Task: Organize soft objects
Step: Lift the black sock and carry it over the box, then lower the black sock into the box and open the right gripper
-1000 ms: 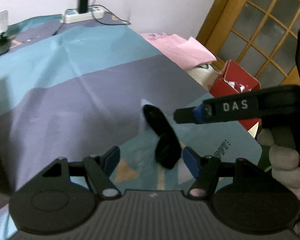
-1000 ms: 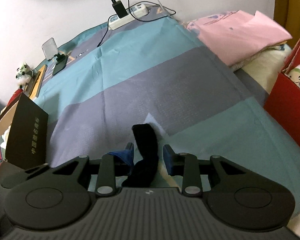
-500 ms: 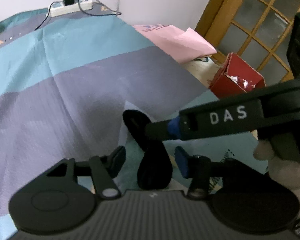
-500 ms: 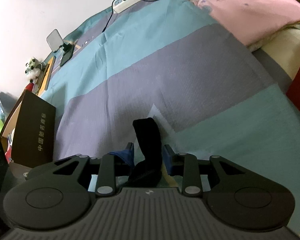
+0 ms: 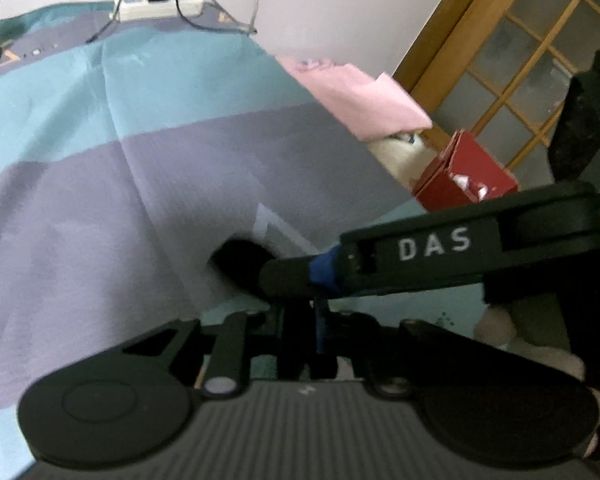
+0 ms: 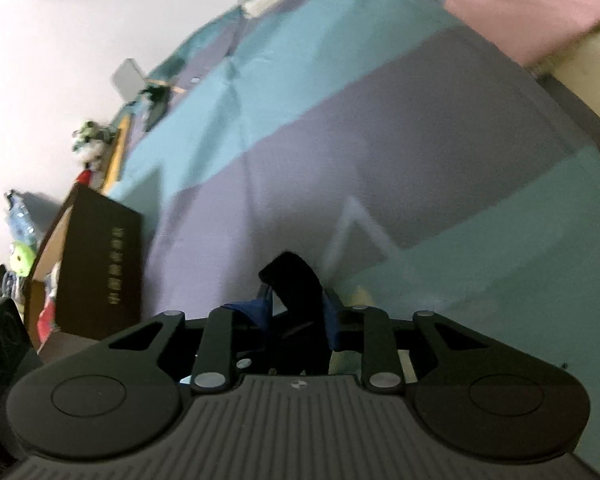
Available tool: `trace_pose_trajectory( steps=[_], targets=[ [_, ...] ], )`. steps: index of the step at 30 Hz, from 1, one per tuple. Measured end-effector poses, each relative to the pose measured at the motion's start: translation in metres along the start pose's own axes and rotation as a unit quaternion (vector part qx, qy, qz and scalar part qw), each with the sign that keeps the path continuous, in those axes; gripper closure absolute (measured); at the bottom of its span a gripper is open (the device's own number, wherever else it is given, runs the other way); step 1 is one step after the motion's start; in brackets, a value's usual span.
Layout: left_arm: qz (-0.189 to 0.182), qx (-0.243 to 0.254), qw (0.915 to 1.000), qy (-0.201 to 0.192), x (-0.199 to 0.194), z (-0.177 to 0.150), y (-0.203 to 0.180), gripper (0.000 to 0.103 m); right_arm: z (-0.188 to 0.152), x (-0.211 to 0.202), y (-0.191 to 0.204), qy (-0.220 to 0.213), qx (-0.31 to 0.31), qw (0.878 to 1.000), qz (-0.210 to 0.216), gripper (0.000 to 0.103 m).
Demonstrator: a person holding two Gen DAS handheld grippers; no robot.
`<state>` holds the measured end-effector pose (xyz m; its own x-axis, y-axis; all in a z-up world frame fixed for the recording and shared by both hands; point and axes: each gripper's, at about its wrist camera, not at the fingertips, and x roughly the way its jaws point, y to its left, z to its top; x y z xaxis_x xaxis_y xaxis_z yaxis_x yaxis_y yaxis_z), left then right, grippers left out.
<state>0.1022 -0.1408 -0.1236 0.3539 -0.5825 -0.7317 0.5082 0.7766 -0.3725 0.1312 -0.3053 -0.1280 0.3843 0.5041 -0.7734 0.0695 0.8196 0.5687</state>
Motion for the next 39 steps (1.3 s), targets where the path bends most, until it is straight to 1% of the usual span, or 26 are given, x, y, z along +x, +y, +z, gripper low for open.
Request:
trace_pose_trajectory(
  steps=[3,7,12,17,20,23,26,29,32,33,35,36,39],
  targets=[
    [0.006,0.007,0.9997,-0.024,-0.027,0.0,0.004,0.098,-0.003,-0.005,0.024,-0.013,-0.021,1.0,0.013,0.097],
    [0.005,-0.003,0.9988,-0.049,-0.064,-0.003,0.022,0.098,-0.008,-0.007,0.057,-0.025,-0.035,0.998,0.034,0.097],
    [0.018,0.003,0.9958,-0.09,-0.121,-0.005,0.04,0.099,-0.014,-0.013,0.109,-0.047,-0.061,0.995,0.07,0.097],
    [0.04,0.016,0.9893,-0.14,-0.182,-0.008,0.065,0.099,-0.014,-0.011,0.164,-0.07,-0.088,0.987,0.118,0.097],
    [0.055,0.01,0.9842,-0.168,-0.216,-0.01,0.088,0.099,-0.013,0.002,0.198,-0.074,-0.109,0.981,0.141,0.097],
    [0.075,0.0,0.9801,-0.184,-0.238,-0.014,0.117,0.099,-0.015,0.022,0.228,-0.072,-0.129,0.977,0.155,0.097],
    [0.098,-0.014,0.9772,-0.187,-0.25,-0.018,0.145,0.098,-0.018,0.046,0.247,-0.067,-0.143,0.974,0.164,0.097],
    [0.121,-0.033,0.9754,-0.182,-0.251,-0.027,0.168,0.098,-0.025,0.067,0.264,-0.065,-0.159,0.974,0.149,0.097],
    [0.143,-0.057,0.976,-0.154,-0.243,-0.036,0.196,0.098,-0.032,0.086,0.27,-0.058,-0.168,0.977,0.118,0.097],
    [0.151,-0.063,0.9762,-0.142,-0.238,-0.038,0.203,0.098,-0.034,0.09,0.271,-0.056,-0.167,0.978,0.109,0.094],
    [0.165,-0.069,0.9765,-0.12,-0.233,-0.048,0.214,0.098,-0.039,0.094,0.271,-0.057,-0.17,0.979,0.092,0.094],
    [0.168,-0.071,0.9767,-0.114,-0.232,-0.052,0.217,0.098,-0.041,0.094,0.27,-0.058,-0.171,0.98,0.085,0.094],
    [0.166,-0.076,0.9774,-0.107,-0.239,-0.065,0.224,0.093,-0.048,0.09,0.267,-0.06,-0.163,0.981,0.081,0.094]
  ],
)
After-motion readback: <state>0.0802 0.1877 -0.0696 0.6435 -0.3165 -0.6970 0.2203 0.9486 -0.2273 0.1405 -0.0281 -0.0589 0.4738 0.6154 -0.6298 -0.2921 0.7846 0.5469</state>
